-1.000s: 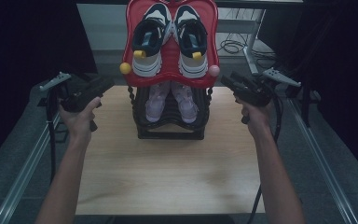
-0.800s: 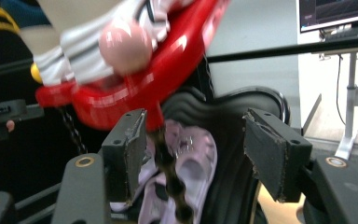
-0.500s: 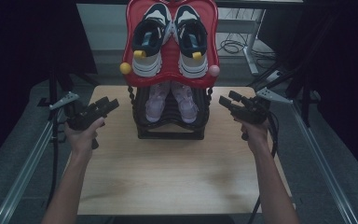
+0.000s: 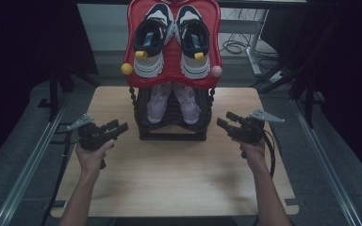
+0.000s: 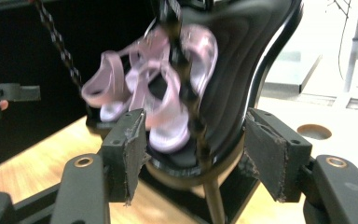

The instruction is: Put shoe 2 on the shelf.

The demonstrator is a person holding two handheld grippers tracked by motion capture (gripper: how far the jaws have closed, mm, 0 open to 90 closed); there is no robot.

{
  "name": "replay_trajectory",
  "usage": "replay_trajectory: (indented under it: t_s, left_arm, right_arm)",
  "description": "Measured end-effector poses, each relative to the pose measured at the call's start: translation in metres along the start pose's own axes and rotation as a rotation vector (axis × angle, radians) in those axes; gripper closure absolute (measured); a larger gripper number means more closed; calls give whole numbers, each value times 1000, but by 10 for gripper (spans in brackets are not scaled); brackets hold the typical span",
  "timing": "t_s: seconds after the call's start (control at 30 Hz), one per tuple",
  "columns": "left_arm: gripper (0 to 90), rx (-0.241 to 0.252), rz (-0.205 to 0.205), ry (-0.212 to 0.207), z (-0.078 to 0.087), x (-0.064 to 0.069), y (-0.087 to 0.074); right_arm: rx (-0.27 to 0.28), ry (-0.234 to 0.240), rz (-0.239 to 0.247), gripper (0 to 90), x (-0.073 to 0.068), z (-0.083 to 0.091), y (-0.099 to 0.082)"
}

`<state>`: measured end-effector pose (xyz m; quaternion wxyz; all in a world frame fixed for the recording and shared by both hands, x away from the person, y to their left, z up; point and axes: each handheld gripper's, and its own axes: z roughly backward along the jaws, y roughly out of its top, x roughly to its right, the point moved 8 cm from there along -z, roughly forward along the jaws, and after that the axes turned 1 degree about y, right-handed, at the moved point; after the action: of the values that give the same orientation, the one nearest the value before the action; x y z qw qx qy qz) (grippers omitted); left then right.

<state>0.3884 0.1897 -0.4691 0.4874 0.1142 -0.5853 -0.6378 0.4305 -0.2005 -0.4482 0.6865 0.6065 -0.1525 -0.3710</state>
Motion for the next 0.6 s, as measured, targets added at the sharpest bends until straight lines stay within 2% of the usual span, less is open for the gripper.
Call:
replay_trajectory:
  t_s: [0.1, 0.23, 0.33, 0.4, 0.5, 0.6]
  left_arm:
    - [421, -24, -9, 6, -3, -1, -13]
    - [420, -50, 15, -1, -8, -3, -29]
    - [420, -66, 13, 6, -10, -4, -35]
    - [420, -68, 7, 11, -10, -4, -37]
    - [419, -61, 0, 12, -9, -3, -37]
    - [410, -69, -4, 17, -7, -2, -38]
  right_arm:
    - [-30, -5, 7, 384, -1, -2, -17]
    - [-61, -10, -4, 382, 0, -6, -36]
    - [-76, -15, -22, 382, 3, -9, -47]
    - [-76, -15, -30, 383, 3, -9, -51]
    - [-71, -24, -14, 382, 2, -8, -50]
    - [-24, -31, -30, 372, 1, 0, -42]
